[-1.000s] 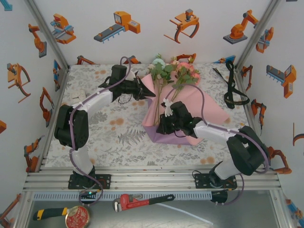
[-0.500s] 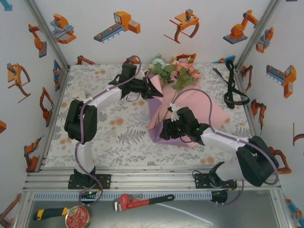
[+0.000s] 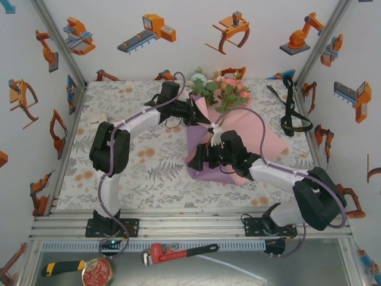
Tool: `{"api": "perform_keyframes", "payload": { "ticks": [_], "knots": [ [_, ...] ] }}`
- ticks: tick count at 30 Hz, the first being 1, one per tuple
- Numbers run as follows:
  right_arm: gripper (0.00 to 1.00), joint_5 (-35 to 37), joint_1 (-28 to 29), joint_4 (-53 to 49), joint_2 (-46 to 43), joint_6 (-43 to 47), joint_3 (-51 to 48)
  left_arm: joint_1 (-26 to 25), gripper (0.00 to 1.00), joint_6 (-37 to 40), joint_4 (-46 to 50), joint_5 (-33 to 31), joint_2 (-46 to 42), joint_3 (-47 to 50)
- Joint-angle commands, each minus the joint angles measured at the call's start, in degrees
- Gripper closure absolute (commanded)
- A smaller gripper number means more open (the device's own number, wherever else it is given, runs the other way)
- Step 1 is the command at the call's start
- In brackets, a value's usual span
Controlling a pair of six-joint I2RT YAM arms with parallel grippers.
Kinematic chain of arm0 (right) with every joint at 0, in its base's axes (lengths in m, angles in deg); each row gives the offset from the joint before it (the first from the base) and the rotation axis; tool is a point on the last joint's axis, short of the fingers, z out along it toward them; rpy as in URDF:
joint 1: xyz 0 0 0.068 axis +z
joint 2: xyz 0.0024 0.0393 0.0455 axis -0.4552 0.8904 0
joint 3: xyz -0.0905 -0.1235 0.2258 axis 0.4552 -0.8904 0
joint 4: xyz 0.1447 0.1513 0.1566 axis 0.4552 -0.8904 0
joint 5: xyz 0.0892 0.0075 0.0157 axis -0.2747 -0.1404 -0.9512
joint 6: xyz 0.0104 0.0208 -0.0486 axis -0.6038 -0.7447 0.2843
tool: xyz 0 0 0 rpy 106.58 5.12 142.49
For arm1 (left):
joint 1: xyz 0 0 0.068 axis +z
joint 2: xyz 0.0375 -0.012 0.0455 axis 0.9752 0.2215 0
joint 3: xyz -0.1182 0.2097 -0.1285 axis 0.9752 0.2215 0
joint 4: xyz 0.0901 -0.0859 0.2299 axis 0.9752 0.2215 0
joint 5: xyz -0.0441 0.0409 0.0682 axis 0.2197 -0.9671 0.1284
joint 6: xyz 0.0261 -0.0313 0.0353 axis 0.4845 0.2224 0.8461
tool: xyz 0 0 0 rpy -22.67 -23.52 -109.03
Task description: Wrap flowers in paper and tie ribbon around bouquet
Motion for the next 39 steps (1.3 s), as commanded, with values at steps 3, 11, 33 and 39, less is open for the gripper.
{"api": "perform_keyframes", "payload": {
  "ticks": [3, 11, 33, 39],
  "knots": [
    [0.07, 3.6, 0.7, 7.8, 2.9, -8.2, 0.4, -1.4, 1.0, -0.8, -1.6, -3.1, 0.3, -0.6],
    [0.01, 6.7, 3.4, 16.8, 5.2, -14.6, -2.6, -2.8, 1.0, -0.7, -2.7, -5.8, -1.4, 2.4],
    [0.01, 30.9, 7.5, -4.7, -1.5, -30.1, 3.0, -5.5, 1.0, -7.3, -2.1, -10.4, -4.7, 6.2],
    [0.01, 34.7, 8.8, -15.8, 0.9, -31.0, 8.7, -6.1, 1.0, -13.2, -3.5, -17.0, -5.9, 6.0]
  ]
}}
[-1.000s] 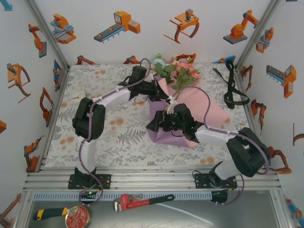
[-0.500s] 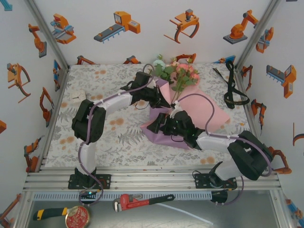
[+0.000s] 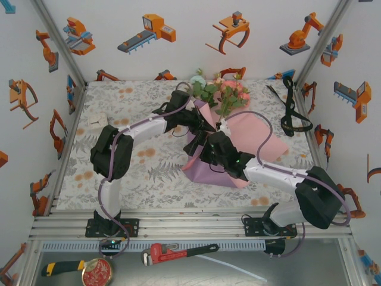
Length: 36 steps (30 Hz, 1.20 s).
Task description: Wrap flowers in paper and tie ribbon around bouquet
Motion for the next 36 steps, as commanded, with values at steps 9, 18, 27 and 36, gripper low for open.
{"api": "perform_keyframes", "payload": {
  "ticks": [9, 18, 27, 36],
  "knots": [
    [0.08, 4.0, 0.2, -8.3, 3.3, 2.0, 2.7, -0.3, 1.0, -12.5, -4.4, -5.1, -3.7, 0.5],
    [0.54, -2.5, -1.4, 0.3, 2.5, 5.5, -4.5, -0.3, 0.86, -8.6, -3.3, -4.4, -3.1, -1.2],
    [0.8, -6.9, -4.9, 6.2, 0.9, 5.1, -11.3, 4.1, 0.49, 10.5, 6.8, -6.6, -4.9, -10.1],
    [0.69, -8.4, -7.5, 5.3, 0.4, 5.4, -13.6, 12.3, 0.5, 19.8, 14.2, -16.0, -8.9, -4.4]
  ]
}}
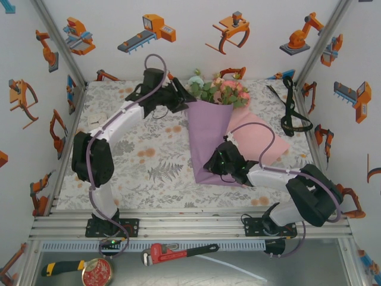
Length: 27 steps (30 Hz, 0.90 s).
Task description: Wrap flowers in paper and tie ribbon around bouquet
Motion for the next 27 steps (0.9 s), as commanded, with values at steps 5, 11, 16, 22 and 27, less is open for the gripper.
{"api": "perform_keyframes", "payload": {
  "ticks": [5, 11, 16, 22, 27],
  "knots": [
    [0.58, -0.6, -1.8, -4.5, -0.9, 3.4, 1.4, 0.0, 0.71, 8.2, 4.2, 2.5, 10.7, -4.5],
    [0.53, 1.0, -2.3, -14.6, -1.4, 8.9, 6.6, -2.9, 0.75, 10.5, 7.1, 3.1, 21.5, -12.4],
    [0.42, 2.3, -2.4, -28.3, -3.5, 13.7, 11.8, -3.3, 0.75, 10.7, 7.8, 3.4, 25.8, -16.0],
    [0.36, 4.9, -2.2, -43.1, -15.2, 22.5, 19.8, -3.9, 0.75, 9.1, 6.7, 2.6, 27.8, -16.2],
    [0.47, -7.2, -1.0, -36.4, -15.6, 27.1, 25.0, -4.3, 0.75, 6.5, 4.7, 2.6, 29.3, -15.9]
  ]
}}
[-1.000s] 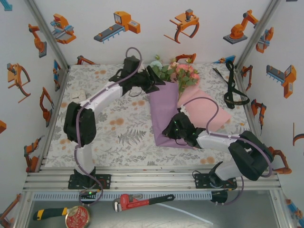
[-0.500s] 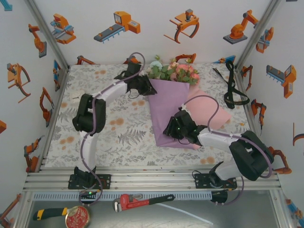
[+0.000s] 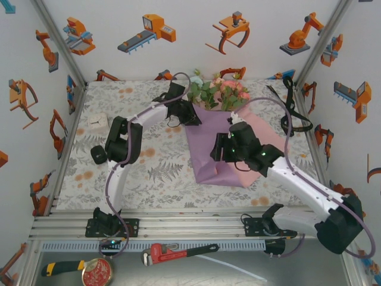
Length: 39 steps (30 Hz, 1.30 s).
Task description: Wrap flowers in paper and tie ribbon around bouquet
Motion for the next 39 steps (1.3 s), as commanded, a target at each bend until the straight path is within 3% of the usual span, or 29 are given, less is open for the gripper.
{"api": "perform_keyframes", "payload": {
  "ticks": [1, 4, 8, 12, 18, 28, 34, 39],
  "knots": [
    [0.49, -10.5, 1.4, 4.1, 3.0, 5.5, 2.4, -0.3, 0.75, -2.1, -1.4, 0.2, 2.6, -1.2],
    [0.56, -16.6, 2.5, 9.5, 10.7, 6.7, 3.0, -0.3, 0.75, -2.7, -1.5, 0.0, 3.6, -1.9],
    [0.65, -17.2, 2.5, 12.5, 18.1, 8.0, 1.1, -0.2, 0.75, -2.8, -1.7, -0.9, 4.2, -2.5],
    [0.69, -13.5, 0.8, 13.6, 19.1, 8.9, -5.5, 1.0, 0.75, -1.6, -2.7, -1.2, 5.6, -2.5],
    [0.73, -14.7, -0.9, 16.8, 20.0, 9.1, -15.4, 3.0, 0.75, -0.5, -3.2, 1.3, 7.9, -5.6],
    [0.7, -15.8, -0.9, 11.6, 12.3, 8.2, -10.8, 7.2, 0.7, -1.6, -2.1, 3.7, 4.0, -13.3],
    [0.63, -15.1, -1.0, 15.5, 12.8, 6.1, -5.0, 7.9, 0.7, 0.5, -0.9, 3.3, -2.7, -7.5],
    [0.64, -11.3, -4.5, 18.3, 21.2, 1.9, -2.9, 7.5, 0.72, -1.3, -4.0, 3.4, -4.7, 0.4]
  ]
}}
